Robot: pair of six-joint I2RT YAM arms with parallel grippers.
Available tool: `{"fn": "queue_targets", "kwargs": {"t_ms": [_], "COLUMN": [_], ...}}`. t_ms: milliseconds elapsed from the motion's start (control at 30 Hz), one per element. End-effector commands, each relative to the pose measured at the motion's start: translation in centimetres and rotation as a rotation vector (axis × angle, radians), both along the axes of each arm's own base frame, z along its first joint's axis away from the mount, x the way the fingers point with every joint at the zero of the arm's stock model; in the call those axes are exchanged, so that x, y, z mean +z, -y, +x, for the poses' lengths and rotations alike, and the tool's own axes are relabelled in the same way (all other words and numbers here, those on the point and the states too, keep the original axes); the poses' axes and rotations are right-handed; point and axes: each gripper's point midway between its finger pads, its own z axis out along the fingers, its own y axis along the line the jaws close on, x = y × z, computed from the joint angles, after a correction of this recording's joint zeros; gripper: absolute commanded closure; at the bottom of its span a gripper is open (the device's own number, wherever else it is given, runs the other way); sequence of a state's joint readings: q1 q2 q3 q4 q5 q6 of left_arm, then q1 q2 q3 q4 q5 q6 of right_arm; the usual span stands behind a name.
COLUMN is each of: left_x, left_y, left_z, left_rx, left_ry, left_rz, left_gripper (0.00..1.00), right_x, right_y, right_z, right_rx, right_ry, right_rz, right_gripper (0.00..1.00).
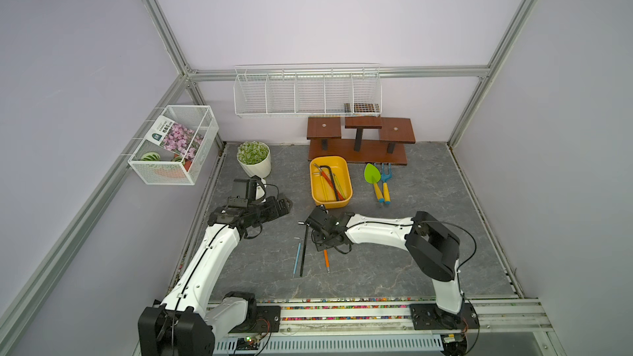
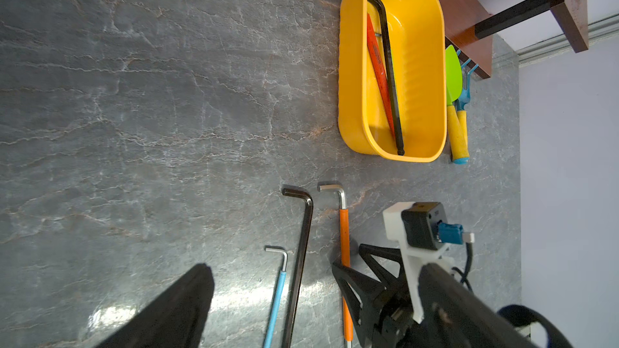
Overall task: Put the hex key on the desktop into the storage box
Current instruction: Pick up the Allen key from the center of the board.
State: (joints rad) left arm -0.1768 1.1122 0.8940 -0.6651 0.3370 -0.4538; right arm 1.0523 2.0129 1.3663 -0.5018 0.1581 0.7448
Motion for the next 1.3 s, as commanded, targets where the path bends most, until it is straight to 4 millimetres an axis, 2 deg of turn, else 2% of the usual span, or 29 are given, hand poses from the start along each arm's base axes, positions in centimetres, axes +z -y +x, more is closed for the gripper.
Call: {"fn": "queue_targets", "kwargs": {"t_ms": [0, 233, 700, 900, 1267], "left_x": [0.6, 0.6, 0.5, 0.3, 0.1], "left_y": [-0.1, 0.0, 0.1, 0.0, -0.2], "left_z": [0.5, 0.6, 0.9, 0.9, 1.0], "left_rx": [-0.009, -0.009, -0.012, -0.010, -0.002], "left_ry": [0.020, 0.021, 0.015, 0.012, 0.005], "left_rz": [0.011, 0.007, 0.008, 0.011, 0.022], "left_gripper": [0.00, 0.00, 0.00, 0.00, 0.00], "right_x": [-1.0, -2.1, -1.9, -0.3, 4.8], "right_y": [0.3, 0.7, 1.6, 1.6, 2.6], "right_z": [-0.5, -0.8, -0.8, -0.6, -0.2], "right_rx": [-0.013, -0.027, -0.048, -0.055, -0.059], "right_ry": [-0.021, -0.038, -0.024, 0.005, 0.092], "right_rz": [-0.044, -0.057, -0.077, -0.049, 0.014], "right_gripper": [0.47, 0.53, 0.84, 0.96, 1.00]}}
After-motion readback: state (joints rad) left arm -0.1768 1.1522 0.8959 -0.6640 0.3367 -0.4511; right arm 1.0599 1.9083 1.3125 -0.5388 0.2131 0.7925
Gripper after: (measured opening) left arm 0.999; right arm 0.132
